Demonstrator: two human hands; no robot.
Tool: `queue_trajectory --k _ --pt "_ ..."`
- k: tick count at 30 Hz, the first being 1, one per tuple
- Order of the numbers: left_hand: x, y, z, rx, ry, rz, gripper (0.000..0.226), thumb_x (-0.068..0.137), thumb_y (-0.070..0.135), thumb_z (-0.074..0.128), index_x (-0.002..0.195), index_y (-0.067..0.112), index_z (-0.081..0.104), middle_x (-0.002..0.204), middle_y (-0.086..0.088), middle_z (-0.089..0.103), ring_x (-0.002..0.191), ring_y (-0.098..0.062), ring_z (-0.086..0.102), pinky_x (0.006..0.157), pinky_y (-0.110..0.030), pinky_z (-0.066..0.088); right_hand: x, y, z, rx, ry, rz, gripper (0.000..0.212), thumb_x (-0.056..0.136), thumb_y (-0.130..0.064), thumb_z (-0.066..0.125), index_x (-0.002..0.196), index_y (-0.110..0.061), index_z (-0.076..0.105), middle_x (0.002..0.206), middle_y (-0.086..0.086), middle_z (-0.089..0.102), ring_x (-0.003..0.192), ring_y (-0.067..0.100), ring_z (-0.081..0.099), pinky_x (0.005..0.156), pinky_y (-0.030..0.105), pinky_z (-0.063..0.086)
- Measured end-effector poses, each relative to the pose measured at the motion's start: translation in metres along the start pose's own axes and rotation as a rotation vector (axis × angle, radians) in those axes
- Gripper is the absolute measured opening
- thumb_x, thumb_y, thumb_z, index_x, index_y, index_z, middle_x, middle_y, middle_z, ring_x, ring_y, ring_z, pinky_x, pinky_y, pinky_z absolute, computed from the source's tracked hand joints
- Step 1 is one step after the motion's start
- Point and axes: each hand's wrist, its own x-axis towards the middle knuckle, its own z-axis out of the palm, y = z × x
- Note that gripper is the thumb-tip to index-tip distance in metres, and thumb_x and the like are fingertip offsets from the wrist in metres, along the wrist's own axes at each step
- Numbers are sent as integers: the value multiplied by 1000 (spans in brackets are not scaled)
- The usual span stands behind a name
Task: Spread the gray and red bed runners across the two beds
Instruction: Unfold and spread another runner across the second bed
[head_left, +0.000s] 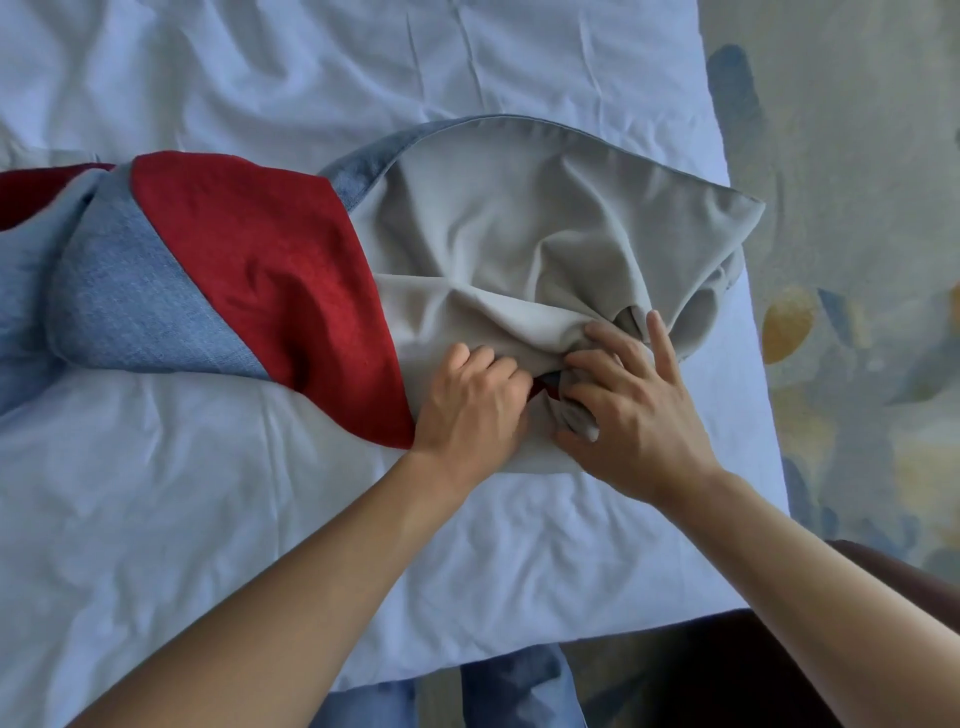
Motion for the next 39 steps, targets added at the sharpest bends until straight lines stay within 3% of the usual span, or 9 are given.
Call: queue_trajectory --k 4,9,16,19,22,29,34,37,39 --pt "-3 5 -6 -50 63 -34 7 81 22 61 76 18 63 73 -1 58 73 -25 53 69 -38 35 -1 13 -10 -17 81 -20 15 91 -16 62 80 -13 73 102 0 70 124 30 58 116 64 22" --pt "15 22 -22 -57 138 -68 11 82 28 61 83 16 61 80 -2 57 76 -25 50 69 -38 32 17 40 -33 -43 305 65 14 92 -16 67 78 -15 69 97 0 70 113 30 61 117 61 21" --pt "66 15 -47 -37 221 -135 14 90 22 57 79 21 65 75 1 62 77 -25 56 72 -38 33 52 50 -43 -32 303 64 13 86 -22 70 94 -12 74 98 2 72 109 30 63 117 60 22" --pt "86 0 -57 -8 215 -147 11 90 24 57 82 22 65 77 3 63 80 -26 56 74 -37 30 75 46 -44 -28 300 38 9 86 -17 68 91 -13 74 84 3 69 94 30 64 117 60 24" --pt "102 -13 -63 -18 184 -180 13 88 27 55 85 19 65 79 1 65 82 -27 57 75 -38 30 105 63 -52 -56 326 170 11 86 -13 63 85 -14 73 78 5 68 89 33 61 118 56 24" --pt "129 -45 -71 -50 89 -261 8 88 26 59 85 19 57 81 1 63 82 -26 58 75 -35 25 167 124 -73 -88 327 452 28 89 -18 50 108 -17 70 98 7 70 104 34 56 120 48 20" --pt "178 -66 -91 -68 198 -255 14 91 26 55 79 21 50 74 3 53 76 -27 55 72 -32 20 199 110 -69 75 143 118 53 77 -26 62 130 -17 64 115 7 67 112 34 57 119 54 24" --pt "200 -68 -93 -136 192 -236 16 91 27 53 79 17 55 74 3 55 74 -26 54 71 -32 20 218 101 -55 67 102 22 32 78 -21 61 107 -13 71 95 6 69 103 34 58 121 52 19" --pt "203 -71 -89 -226 179 -247 16 91 33 57 86 18 62 79 3 63 77 -24 58 73 -34 29 227 113 -52 32 144 96 18 78 -14 59 92 -10 71 84 10 69 94 37 58 119 52 23"
